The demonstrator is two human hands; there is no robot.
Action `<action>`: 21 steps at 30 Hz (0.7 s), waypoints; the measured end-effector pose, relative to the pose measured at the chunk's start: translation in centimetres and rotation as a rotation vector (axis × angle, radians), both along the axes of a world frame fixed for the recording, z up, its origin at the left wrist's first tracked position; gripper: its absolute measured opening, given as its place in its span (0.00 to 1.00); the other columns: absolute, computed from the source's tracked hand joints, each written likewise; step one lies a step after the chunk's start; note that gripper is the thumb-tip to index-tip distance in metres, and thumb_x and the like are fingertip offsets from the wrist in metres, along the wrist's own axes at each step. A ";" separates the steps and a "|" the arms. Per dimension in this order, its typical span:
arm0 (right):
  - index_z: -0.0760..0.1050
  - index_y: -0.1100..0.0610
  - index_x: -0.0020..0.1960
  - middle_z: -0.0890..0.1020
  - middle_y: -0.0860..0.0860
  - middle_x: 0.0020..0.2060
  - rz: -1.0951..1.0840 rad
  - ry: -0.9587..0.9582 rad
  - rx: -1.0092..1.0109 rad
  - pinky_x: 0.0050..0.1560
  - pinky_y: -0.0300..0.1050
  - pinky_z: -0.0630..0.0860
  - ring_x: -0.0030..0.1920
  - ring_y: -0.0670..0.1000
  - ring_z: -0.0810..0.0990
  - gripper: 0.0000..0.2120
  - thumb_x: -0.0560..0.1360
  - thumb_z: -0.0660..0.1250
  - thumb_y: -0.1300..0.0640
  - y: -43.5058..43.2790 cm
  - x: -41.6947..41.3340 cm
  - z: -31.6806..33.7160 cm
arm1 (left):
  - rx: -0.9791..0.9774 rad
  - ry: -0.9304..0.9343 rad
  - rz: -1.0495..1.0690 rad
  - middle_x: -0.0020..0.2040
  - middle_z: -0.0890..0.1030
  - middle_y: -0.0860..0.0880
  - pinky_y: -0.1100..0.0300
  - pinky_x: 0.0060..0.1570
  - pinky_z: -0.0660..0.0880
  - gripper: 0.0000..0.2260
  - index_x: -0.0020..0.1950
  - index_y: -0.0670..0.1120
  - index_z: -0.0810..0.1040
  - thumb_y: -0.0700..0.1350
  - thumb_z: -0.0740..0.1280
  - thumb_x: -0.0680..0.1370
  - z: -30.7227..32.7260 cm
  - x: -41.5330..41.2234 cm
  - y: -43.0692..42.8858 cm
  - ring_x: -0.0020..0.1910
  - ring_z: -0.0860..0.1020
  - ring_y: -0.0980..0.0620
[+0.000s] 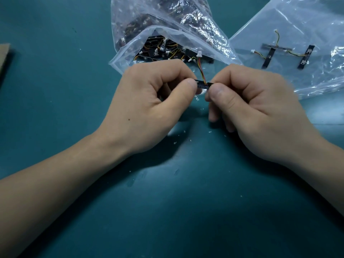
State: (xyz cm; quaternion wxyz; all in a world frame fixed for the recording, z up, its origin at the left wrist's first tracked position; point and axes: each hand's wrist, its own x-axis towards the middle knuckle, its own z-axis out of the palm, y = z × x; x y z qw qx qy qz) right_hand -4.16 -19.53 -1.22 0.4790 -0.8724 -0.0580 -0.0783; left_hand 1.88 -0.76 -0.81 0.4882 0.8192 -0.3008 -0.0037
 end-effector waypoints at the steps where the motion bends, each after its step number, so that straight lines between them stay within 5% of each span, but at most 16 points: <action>1: 0.77 0.51 0.45 0.83 0.47 0.33 -0.005 -0.017 -0.014 0.34 0.34 0.69 0.31 0.48 0.79 0.09 0.83 0.63 0.52 0.0 -0.1 0.0 | 0.016 -0.011 -0.011 0.29 0.74 0.50 0.64 0.31 0.66 0.08 0.43 0.42 0.82 0.40 0.66 0.80 0.0 -0.1 0.0 0.28 0.71 0.55; 8: 0.79 0.53 0.46 0.80 0.52 0.30 -0.020 -0.208 -0.052 0.31 0.42 0.69 0.29 0.51 0.76 0.08 0.83 0.64 0.54 0.2 -0.8 0.2 | 0.014 -0.008 -0.113 0.32 0.77 0.44 0.52 0.34 0.71 0.11 0.42 0.53 0.79 0.40 0.64 0.81 0.2 0.0 0.2 0.32 0.75 0.45; 16: 0.78 0.51 0.46 0.84 0.46 0.32 0.039 -0.024 0.064 0.36 0.38 0.72 0.30 0.48 0.80 0.10 0.82 0.61 0.52 0.0 -0.1 0.0 | 0.071 -0.223 -0.028 0.34 0.81 0.48 0.52 0.41 0.73 0.11 0.44 0.43 0.85 0.41 0.64 0.82 0.0 -0.3 0.3 0.36 0.79 0.48; 21: 0.76 0.49 0.45 0.84 0.44 0.33 0.007 -0.029 -0.054 0.37 0.33 0.69 0.34 0.45 0.81 0.11 0.85 0.60 0.53 0.0 0.0 -0.1 | 0.249 -0.382 0.108 0.42 0.83 0.58 0.44 0.57 0.60 0.12 0.44 0.52 0.83 0.49 0.62 0.82 0.0 -0.7 0.0 0.52 0.78 0.54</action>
